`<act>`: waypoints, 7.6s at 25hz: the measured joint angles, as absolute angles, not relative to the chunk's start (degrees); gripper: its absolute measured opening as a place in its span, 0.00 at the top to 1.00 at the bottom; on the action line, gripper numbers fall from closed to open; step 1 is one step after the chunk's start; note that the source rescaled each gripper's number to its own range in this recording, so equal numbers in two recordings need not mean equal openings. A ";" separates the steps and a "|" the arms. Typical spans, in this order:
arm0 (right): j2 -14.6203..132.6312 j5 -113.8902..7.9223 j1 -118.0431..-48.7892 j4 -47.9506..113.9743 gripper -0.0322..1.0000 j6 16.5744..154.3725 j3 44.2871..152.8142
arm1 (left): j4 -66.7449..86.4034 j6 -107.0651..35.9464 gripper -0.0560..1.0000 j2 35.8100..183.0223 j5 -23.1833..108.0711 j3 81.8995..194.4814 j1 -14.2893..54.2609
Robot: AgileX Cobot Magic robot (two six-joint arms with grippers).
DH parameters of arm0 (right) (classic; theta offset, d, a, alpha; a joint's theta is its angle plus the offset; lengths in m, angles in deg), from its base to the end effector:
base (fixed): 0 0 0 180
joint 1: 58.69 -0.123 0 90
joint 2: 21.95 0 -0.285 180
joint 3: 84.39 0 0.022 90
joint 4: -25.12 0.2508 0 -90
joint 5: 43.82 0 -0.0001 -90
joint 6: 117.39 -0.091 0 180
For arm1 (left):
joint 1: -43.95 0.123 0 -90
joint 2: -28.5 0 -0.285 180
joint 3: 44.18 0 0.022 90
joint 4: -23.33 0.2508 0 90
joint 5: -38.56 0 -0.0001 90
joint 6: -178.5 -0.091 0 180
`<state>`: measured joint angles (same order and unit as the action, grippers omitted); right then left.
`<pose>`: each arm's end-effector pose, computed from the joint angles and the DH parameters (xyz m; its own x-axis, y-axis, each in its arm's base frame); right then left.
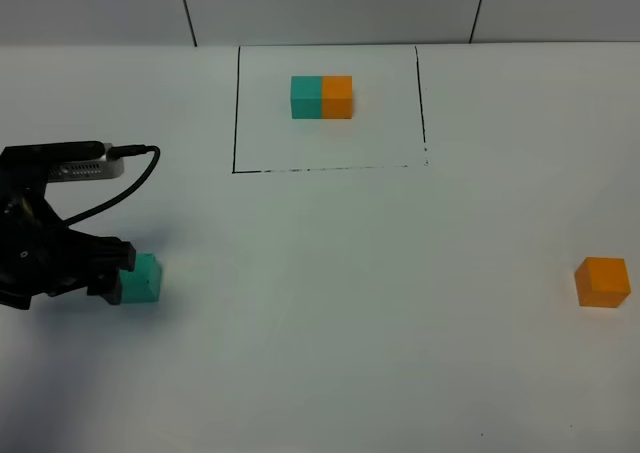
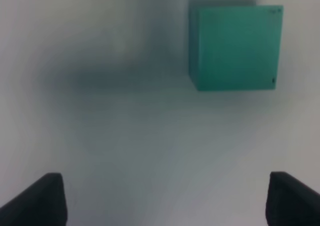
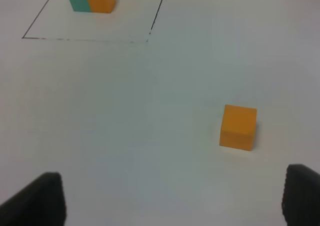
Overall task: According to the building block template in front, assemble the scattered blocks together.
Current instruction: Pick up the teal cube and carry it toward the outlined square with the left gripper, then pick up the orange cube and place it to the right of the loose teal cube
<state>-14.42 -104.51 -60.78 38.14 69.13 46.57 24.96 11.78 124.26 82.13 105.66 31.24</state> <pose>-0.0063 0.0177 0.2768 -0.4475 -0.0174 -0.8941 -0.2118 0.9734 0.0871 0.2551 -0.0557 0.1878 -0.9832 0.0069 -0.1826 0.0106 0.9998 -0.0194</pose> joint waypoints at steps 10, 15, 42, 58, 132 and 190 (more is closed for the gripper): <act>-14.42 -104.51 -60.78 38.14 0.26 69.08 46.57 | 25.13 13.45 0.28 131.68 80.13 111.92 26.96; -14.42 -104.51 -60.78 38.14 0.27 69.08 46.57 | 25.13 14.60 0.28 134.05 77.53 111.92 26.96; -14.42 -104.51 -60.78 38.14 0.27 68.89 46.57 | 24.87 12.90 0.93 142.64 71.38 112.19 26.96; -14.42 -104.51 -60.78 38.14 0.27 67.62 46.57 | 25.18 -31.08 0.93 152.72 92.02 138.13 15.09; -14.42 -104.51 -60.78 38.14 0.27 66.34 46.57 | 20.41 -33.77 0.00 167.58 104.15 173.48 19.00; -14.42 -104.51 -60.78 38.14 0.27 66.14 46.57 | 22.02 0.26 0.19 46.05 98.01 87.61 38.25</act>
